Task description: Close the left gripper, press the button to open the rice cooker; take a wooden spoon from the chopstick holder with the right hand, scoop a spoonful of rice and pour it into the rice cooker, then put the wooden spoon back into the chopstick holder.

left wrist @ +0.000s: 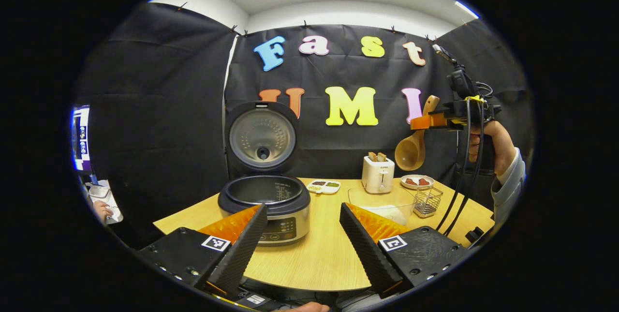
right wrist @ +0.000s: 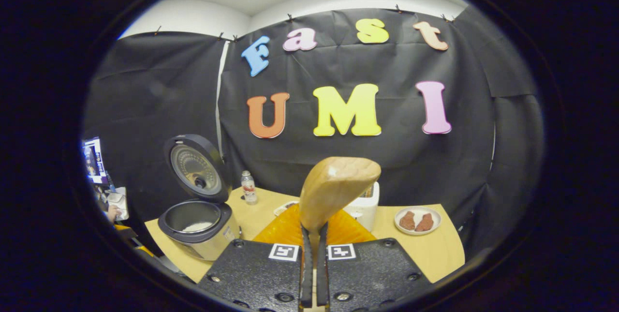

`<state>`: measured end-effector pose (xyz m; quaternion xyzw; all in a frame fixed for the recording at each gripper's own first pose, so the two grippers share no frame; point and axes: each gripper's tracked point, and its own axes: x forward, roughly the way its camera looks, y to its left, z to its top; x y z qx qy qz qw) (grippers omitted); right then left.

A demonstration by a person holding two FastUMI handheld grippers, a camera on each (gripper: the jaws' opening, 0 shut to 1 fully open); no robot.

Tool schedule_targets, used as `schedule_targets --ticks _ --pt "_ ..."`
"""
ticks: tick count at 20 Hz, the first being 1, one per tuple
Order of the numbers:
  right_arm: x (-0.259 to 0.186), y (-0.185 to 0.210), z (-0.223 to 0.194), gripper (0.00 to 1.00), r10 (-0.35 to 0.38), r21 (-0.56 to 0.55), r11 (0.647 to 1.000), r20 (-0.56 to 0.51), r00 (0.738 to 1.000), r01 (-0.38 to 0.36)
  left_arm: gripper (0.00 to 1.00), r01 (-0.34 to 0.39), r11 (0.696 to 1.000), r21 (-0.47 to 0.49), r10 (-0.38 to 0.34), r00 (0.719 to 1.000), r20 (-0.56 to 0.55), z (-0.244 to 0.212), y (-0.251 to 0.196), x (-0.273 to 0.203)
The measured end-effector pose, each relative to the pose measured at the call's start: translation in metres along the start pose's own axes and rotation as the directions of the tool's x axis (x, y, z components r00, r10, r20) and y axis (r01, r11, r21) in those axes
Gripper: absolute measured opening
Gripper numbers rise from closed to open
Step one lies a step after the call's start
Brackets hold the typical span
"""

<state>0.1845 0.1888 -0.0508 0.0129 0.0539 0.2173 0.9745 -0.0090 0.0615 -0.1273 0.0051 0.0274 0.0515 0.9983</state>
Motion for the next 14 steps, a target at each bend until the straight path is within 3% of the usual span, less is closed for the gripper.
schedule_targets --ticks 6,14 --pt "0.004 -0.073 -0.022 0.09 -0.105 0.044 0.993 -0.014 0.994 0.106 0.96 0.060 0.998 0.014 -0.060 0.998 -0.007 -0.003 -0.033 0.020" --pt "0.032 -0.146 -0.099 0.11 -0.199 0.062 0.976 -0.132 0.971 0.208 0.96 0.098 0.995 0.033 -0.096 0.995 -0.038 -0.014 -0.057 0.043"
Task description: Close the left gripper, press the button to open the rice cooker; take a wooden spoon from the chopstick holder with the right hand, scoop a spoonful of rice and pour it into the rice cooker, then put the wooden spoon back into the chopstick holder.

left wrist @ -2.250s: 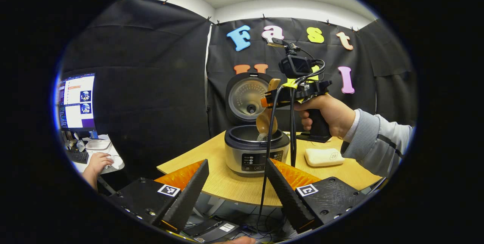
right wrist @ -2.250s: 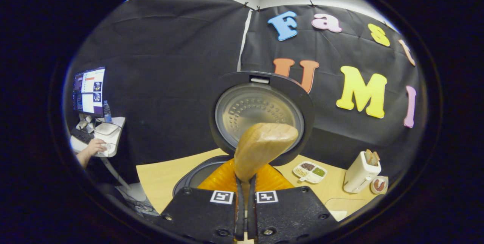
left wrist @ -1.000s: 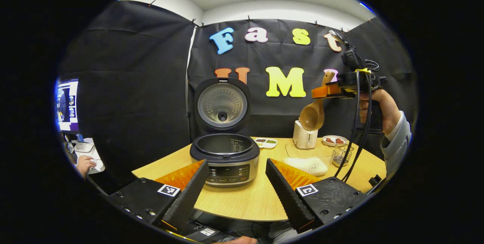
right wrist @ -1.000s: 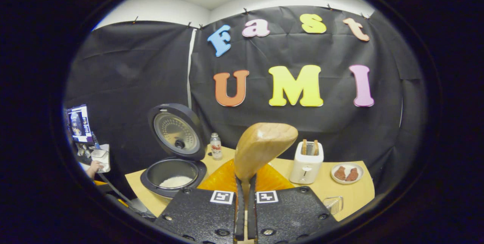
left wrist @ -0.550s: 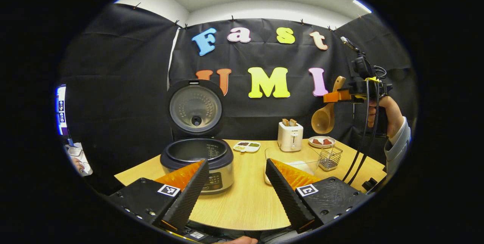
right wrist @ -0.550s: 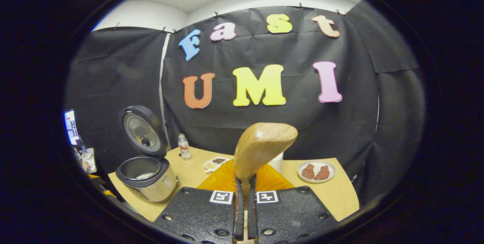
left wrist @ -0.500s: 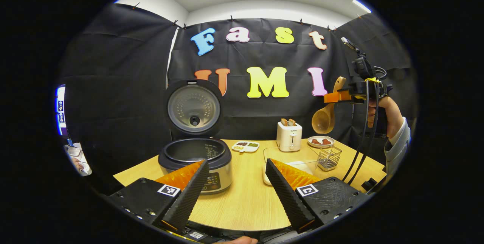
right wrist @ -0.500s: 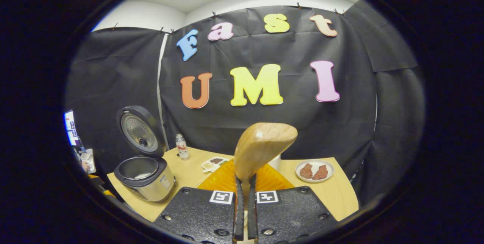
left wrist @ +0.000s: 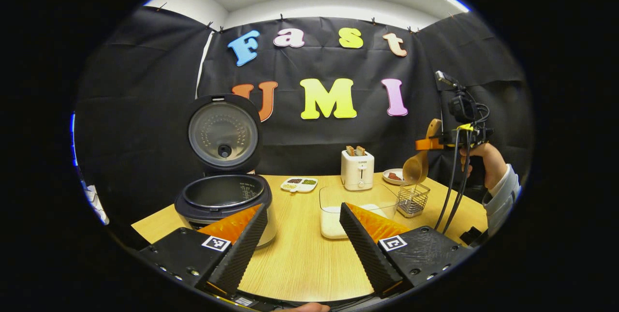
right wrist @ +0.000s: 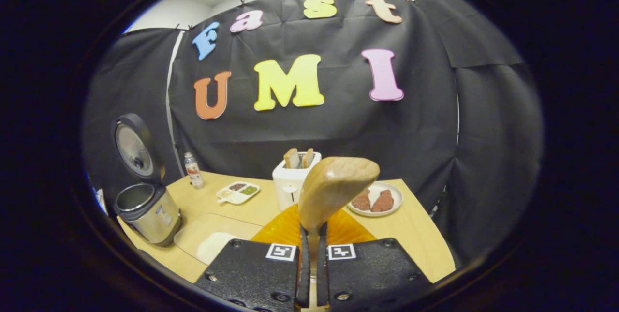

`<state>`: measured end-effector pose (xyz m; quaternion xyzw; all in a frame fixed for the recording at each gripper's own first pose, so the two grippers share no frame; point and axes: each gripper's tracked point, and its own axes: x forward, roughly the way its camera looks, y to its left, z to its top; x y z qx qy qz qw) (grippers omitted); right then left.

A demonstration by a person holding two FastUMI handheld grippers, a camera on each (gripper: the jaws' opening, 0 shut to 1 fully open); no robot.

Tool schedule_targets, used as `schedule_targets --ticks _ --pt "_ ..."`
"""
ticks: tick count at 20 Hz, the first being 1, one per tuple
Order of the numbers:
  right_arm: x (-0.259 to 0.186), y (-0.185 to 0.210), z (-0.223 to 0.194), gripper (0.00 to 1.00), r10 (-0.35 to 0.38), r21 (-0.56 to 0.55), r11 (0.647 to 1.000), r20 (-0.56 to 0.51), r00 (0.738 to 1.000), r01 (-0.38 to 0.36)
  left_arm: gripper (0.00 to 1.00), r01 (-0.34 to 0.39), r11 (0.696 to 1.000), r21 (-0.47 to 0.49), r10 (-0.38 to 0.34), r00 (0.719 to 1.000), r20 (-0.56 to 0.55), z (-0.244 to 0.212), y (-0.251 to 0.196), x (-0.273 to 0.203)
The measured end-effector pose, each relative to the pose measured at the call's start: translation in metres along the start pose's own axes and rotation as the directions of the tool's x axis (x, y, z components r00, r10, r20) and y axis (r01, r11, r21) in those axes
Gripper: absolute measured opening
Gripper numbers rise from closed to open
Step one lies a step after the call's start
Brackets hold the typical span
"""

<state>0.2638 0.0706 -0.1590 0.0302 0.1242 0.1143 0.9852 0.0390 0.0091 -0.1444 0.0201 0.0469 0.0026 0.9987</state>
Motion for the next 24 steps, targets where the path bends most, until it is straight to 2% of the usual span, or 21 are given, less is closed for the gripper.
schedule_targets --ticks 4,7,10,12,13,14,15,16,17,19,21,23,24 --pt "0.014 -0.016 -0.022 0.11 -0.018 0.033 0.999 -0.036 0.999 0.020 0.96 0.000 1.000 0.001 0.000 1.000 -0.023 -0.008 -0.003 0.008" --pt "0.019 -0.014 -0.034 0.11 0.018 0.067 0.998 -0.065 0.998 -0.014 0.96 -0.001 1.000 -0.011 0.001 0.999 -0.032 -0.010 -0.003 0.008" --pt "0.026 -0.011 -0.036 0.17 0.063 0.112 0.992 -0.066 0.996 -0.056 0.96 -0.008 1.000 -0.015 0.007 0.999 -0.040 -0.011 -0.002 0.004" --pt "0.031 -0.019 -0.034 0.33 0.051 0.114 0.992 -0.045 0.998 -0.045 0.96 0.003 1.000 -0.022 -0.004 0.999 -0.049 -0.014 -0.007 0.003" --pt "0.030 -0.027 -0.031 0.48 0.021 0.100 0.995 -0.035 0.999 -0.017 0.96 0.004 1.000 -0.020 -0.005 0.998 -0.056 -0.016 -0.009 0.001" --pt "0.030 -0.035 -0.028 0.51 -0.016 0.083 0.996 -0.023 1.000 0.018 0.96 0.000 1.000 -0.017 -0.001 0.998 -0.061 -0.016 -0.008 -0.001" --pt "0.027 -0.039 -0.023 0.59 -0.041 0.061 0.997 -0.010 0.999 0.042 0.96 -0.004 1.000 -0.013 0.003 0.998 -0.057 -0.014 -0.009 -0.002" --pt "0.024 -0.042 -0.020 0.70 -0.063 0.043 0.997 0.000 0.998 0.063 0.96 -0.004 1.000 -0.010 0.004 0.998 -0.055 -0.012 -0.009 -0.003" --pt "0.020 -0.045 -0.013 0.92 -0.082 0.025 0.996 0.018 0.996 0.082 0.96 -0.007 1.000 -0.007 0.007 0.999 -0.052 -0.011 -0.010 -0.004" --pt "0.007 -0.055 0.000 0.95 -0.134 0.013 0.991 0.053 0.990 0.133 0.96 -0.023 1.000 -0.002 0.023 0.999 -0.046 -0.006 -0.005 -0.005" --pt "-0.008 -0.060 0.005 0.99 -0.191 0.025 0.981 0.043 0.981 0.190 0.96 -0.036 0.999 -0.018 0.035 0.998 -0.055 -0.004 0.001 -0.005" --pt "-0.029 -0.047 0.021 0.96 -0.168 0.032 0.986 0.077 0.983 0.166 0.96 -0.051 0.998 -0.032 0.049 0.997 -0.058 0.001 0.009 -0.003" --pt "-0.044 -0.042 0.026 0.99 -0.167 0.020 0.986 0.096 0.981 0.166 0.96 -0.061 0.998 -0.033 0.060 0.997 -0.053 0.006 0.015 -0.003"
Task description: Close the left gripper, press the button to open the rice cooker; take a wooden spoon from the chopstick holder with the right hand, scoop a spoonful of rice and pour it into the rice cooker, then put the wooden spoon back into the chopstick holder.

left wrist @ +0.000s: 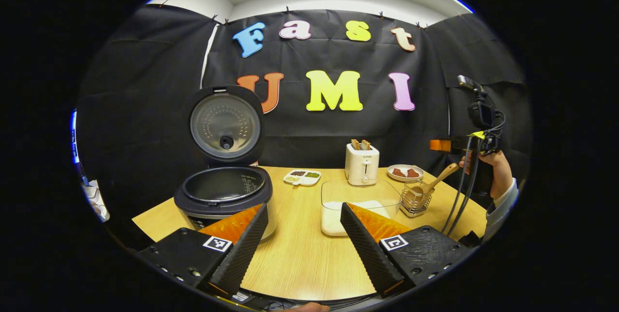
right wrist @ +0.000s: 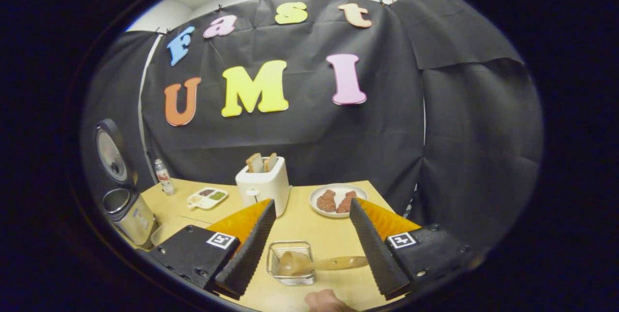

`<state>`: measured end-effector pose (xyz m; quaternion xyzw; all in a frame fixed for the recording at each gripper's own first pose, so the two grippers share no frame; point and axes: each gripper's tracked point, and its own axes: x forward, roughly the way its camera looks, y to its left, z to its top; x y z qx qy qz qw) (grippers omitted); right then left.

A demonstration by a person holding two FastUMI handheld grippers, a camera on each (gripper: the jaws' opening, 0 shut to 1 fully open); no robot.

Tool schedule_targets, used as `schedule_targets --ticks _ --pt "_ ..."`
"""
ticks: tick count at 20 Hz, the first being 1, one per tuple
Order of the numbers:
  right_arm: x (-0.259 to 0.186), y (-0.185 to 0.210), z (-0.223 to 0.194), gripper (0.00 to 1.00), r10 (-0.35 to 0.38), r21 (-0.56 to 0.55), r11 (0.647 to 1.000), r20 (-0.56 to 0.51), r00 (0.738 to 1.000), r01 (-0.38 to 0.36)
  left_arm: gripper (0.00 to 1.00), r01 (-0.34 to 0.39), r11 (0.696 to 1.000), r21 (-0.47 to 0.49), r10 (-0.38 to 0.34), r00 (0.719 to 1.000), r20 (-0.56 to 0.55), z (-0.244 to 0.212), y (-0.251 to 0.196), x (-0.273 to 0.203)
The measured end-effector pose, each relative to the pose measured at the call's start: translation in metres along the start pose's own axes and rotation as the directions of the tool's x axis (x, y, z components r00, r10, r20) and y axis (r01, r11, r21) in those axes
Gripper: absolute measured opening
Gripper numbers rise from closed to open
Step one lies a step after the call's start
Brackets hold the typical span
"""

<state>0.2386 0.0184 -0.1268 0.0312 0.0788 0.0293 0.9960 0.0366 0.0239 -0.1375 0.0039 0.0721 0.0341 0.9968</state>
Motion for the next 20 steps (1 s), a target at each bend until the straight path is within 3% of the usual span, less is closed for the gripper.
schedule_targets --ticks 4,9,14,20 --pt "-0.050 0.004 0.022 0.99 0.013 -0.003 1.000 0.070 0.997 -0.013 0.96 -0.065 0.998 0.021 0.065 0.998 0.000 0.017 0.030 0.009" --pt "-0.102 0.012 0.013 0.96 0.052 0.003 0.999 0.071 0.996 -0.052 0.96 -0.080 0.997 0.015 0.080 0.997 0.006 0.058 0.051 0.016" --pt "-0.135 0.020 -0.002 0.96 0.106 -0.010 0.994 0.064 0.992 -0.105 0.96 -0.086 0.995 0.047 0.083 0.994 0.066 0.135 0.072 0.025" --pt "-0.148 0.029 -0.022 0.99 0.164 0.003 0.986 0.031 0.986 -0.165 0.96 -0.107 0.994 -0.008 0.107 0.986 0.127 0.215 0.111 0.058"
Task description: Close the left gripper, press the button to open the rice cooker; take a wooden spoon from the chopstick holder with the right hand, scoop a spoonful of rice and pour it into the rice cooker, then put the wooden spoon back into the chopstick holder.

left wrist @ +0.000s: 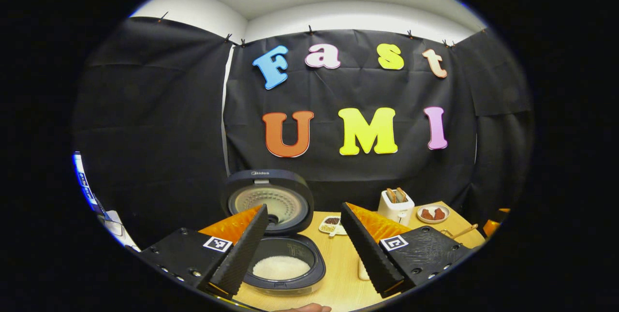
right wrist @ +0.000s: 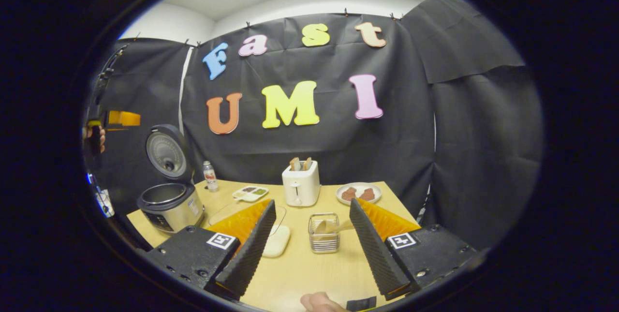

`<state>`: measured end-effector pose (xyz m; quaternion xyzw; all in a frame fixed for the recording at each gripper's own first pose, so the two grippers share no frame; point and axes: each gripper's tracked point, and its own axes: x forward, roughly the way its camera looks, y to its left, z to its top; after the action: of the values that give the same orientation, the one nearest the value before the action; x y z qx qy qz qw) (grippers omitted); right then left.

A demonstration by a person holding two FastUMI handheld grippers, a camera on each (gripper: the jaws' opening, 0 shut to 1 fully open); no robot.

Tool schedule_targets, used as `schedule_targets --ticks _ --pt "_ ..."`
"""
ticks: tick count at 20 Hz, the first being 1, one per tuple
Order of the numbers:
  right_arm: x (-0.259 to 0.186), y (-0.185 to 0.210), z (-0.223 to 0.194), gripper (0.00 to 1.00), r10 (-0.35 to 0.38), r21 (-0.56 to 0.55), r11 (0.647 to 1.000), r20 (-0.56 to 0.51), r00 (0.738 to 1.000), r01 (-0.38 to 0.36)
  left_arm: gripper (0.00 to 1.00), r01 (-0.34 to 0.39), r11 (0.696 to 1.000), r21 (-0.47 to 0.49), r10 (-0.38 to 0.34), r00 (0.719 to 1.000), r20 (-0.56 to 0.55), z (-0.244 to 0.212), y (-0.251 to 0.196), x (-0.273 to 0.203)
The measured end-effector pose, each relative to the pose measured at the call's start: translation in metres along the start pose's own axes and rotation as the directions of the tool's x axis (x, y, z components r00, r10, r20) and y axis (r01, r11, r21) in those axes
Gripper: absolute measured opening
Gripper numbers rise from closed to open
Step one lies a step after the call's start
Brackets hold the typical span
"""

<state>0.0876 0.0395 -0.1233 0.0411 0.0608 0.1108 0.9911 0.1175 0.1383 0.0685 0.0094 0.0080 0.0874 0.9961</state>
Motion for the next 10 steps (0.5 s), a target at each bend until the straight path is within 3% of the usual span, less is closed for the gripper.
schedule_targets --ticks 5,6,7,10 --pt "-0.001 -0.011 -0.010 0.99 -0.008 0.036 0.999 -0.016 1.000 0.008 0.95 0.023 0.999 -0.023 -0.020 0.993 0.119 0.039 0.019 0.056" --pt "0.001 -0.012 -0.013 0.99 -0.004 0.040 0.999 -0.020 1.000 0.005 1.00 0.014 0.999 -0.035 -0.009 0.991 0.131 0.041 0.027 0.070" --pt "0.002 -0.013 -0.015 0.98 -0.004 0.038 0.999 -0.023 1.000 0.005 0.95 0.001 0.999 -0.047 0.005 0.991 0.131 0.040 0.034 0.086" --pt "0.008 -0.018 -0.018 0.95 -0.004 0.005 1.000 -0.001 1.000 0.004 0.96 -0.033 0.999 -0.043 0.038 0.993 0.111 0.030 0.051 0.129"
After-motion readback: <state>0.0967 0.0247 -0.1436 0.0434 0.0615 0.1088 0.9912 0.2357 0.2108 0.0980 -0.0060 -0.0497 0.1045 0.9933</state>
